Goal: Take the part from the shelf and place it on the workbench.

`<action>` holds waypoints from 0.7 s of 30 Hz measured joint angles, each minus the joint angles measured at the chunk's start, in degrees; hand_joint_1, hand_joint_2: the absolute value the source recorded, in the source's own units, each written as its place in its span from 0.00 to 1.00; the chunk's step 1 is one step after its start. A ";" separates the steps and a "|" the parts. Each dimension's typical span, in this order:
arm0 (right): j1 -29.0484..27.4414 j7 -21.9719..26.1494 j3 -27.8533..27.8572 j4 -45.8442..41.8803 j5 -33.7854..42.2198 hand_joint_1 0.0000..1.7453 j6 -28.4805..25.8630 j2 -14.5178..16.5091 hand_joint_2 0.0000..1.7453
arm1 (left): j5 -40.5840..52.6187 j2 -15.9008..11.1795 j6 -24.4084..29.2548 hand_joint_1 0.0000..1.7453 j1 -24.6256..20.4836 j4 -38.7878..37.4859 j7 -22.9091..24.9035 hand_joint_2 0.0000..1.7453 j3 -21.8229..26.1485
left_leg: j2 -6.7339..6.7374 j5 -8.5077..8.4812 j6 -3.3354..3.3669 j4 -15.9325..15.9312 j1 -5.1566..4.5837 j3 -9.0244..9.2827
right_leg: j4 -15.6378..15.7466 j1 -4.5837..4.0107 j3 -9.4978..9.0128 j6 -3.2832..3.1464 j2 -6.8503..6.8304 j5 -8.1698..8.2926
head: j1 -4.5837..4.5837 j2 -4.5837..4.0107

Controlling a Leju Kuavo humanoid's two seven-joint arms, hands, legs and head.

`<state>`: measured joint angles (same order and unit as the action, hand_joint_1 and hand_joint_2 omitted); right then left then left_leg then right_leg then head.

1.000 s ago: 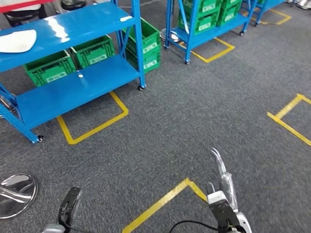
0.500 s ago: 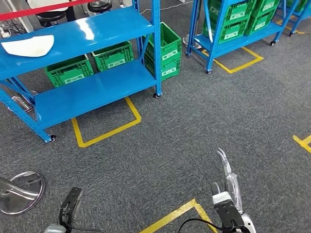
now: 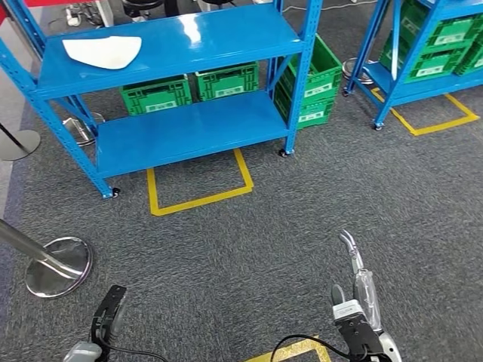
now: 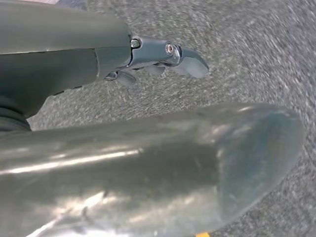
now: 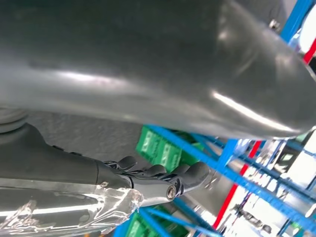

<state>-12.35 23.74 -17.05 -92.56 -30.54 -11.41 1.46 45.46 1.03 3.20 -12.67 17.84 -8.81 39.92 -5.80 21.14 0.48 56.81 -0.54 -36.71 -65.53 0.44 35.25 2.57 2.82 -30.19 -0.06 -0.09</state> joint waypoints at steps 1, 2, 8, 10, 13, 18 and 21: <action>-0.08 -0.02 0.06 0.04 -0.03 0.00 0.08 -0.01 0.00 | 0.09 0.03 0.10 0.00 -0.02 0.00 0.21 0.00 -0.04 | -1.06 0.25 -0.39 0.20 0.09 0.10 | 3.50 0.44 -0.79 0.10 1.59 2.47 | 0.05 0.00; -0.20 -0.03 0.11 0.08 -0.04 0.00 0.13 -0.03 0.00 | 0.14 0.01 0.16 0.00 0.00 0.00 0.37 0.00 -0.07 | -1.84 0.34 -0.70 0.33 0.12 -0.04 | 5.01 0.69 -1.13 -0.01 2.75 3.28 | 0.07 0.00; 0.07 0.05 0.40 0.08 -0.17 0.00 0.23 -0.09 0.00 | 0.13 -0.19 0.32 0.00 0.41 0.00 0.56 0.00 -0.15 | 1.86 3.45 -2.73 5.20 0.05 -2.86 | 6.21 0.66 -2.36 -2.34 -0.70 3.47 | -0.86 0.00; -0.18 0.09 0.53 0.04 -0.25 0.00 0.23 -0.14 0.00 | 0.28 -0.06 0.42 0.00 0.12 0.00 0.65 0.00 -0.20 | 4.47 6.50 -3.24 12.51 0.28 -6.55 | 6.31 0.53 -2.74 -2.77 -2.49 3.06 | -1.21 0.00; -0.56 0.21 0.88 -0.05 0.04 0.00 0.45 -0.31 0.00 | 0.78 0.22 0.73 0.00 0.18 0.00 1.06 0.00 -0.51 | 5.39 4.92 -3.38 13.74 0.67 -7.14 | 6.33 0.50 -3.66 -2.75 -5.04 2.09 | -1.24 0.00; -0.77 0.73 1.75 -0.38 0.05 0.00 1.26 -0.47 0.00 | 0.79 0.26 1.15 0.00 -0.44 0.00 1.22 0.00 -1.10 | 10.39 1.50 -1.92 0.19 -0.23 0.81 | 6.86 -0.18 -6.31 -1.26 -8.51 0.05 | -1.36 0.00; -0.66 0.71 1.83 -0.47 -0.43 0.00 1.24 -0.48 0.00 | 0.20 0.15 1.28 0.00 -0.05 0.01 1.20 0.00 -1.08 | 8.06 2.62 -0.85 -0.64 0.16 2.05 | 6.65 -0.03 -8.05 -0.03 -8.30 -0.56 | -1.28 0.00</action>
<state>-13.01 24.45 -15.23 -93.03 -30.97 -10.17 0.98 45.66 1.17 4.48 -12.73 17.85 -7.61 38.84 2.26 23.76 -0.38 56.17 -0.38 -34.65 -58.88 0.41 27.20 2.54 -5.48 -30.74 -1.34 -0.09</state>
